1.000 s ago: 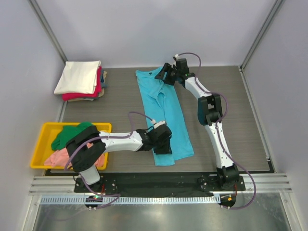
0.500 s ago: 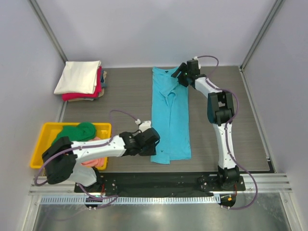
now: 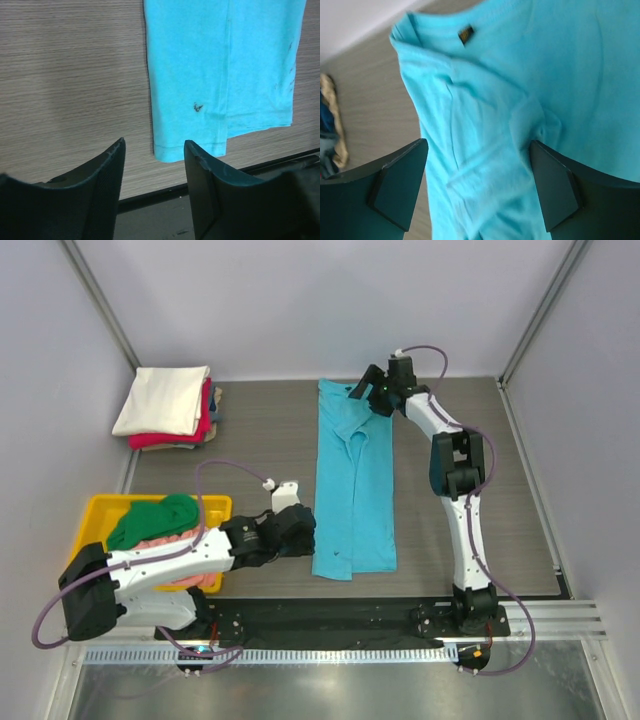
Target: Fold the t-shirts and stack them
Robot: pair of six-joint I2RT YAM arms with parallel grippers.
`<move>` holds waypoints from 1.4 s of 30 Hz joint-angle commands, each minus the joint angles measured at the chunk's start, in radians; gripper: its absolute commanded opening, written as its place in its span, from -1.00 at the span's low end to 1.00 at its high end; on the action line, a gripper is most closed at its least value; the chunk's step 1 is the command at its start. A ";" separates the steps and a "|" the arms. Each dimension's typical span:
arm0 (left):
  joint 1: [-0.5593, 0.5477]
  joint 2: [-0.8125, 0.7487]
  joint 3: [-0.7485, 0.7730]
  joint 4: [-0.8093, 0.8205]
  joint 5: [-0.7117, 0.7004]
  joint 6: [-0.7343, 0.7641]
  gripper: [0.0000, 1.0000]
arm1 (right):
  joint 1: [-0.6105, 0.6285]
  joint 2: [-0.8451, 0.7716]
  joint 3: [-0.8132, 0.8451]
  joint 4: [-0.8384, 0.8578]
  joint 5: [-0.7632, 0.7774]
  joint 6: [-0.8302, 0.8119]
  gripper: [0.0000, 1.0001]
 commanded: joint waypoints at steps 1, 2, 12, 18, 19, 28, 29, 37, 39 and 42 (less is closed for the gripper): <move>-0.003 -0.040 -0.066 0.096 0.001 0.009 0.12 | 0.011 -0.252 -0.143 -0.061 0.064 -0.143 0.78; -0.004 -0.047 -0.083 0.122 0.012 0.009 0.18 | 0.011 -0.367 -0.198 -0.072 0.110 -0.159 0.79; -0.003 -0.089 -0.247 0.316 0.124 0.014 0.35 | 0.011 -1.177 -1.217 -0.144 0.329 -0.038 0.79; -0.003 -0.098 -0.322 0.415 0.173 0.004 0.36 | 0.040 -1.510 -1.646 -0.144 0.191 0.071 0.78; -0.003 -0.095 -0.329 0.430 0.181 0.003 0.36 | 0.045 -1.587 -1.709 -0.155 0.183 0.085 0.77; -0.003 -0.003 -0.353 0.551 0.236 -0.038 0.34 | 0.177 -1.827 -1.914 -0.218 0.115 0.247 0.67; -0.003 0.002 -0.353 0.553 0.236 -0.042 0.33 | 0.191 -1.842 -1.920 -0.216 0.115 0.264 0.61; -0.003 -0.012 -0.378 0.551 0.242 -0.077 0.31 | 0.361 -1.841 -1.963 -0.193 0.167 0.367 0.26; -0.003 -0.006 -0.389 0.557 0.242 -0.086 0.29 | 0.367 -1.833 -1.977 -0.181 0.189 0.376 0.11; -0.003 0.015 -0.390 0.580 0.251 -0.088 0.21 | 0.369 -1.807 -2.004 -0.138 0.186 0.384 -0.10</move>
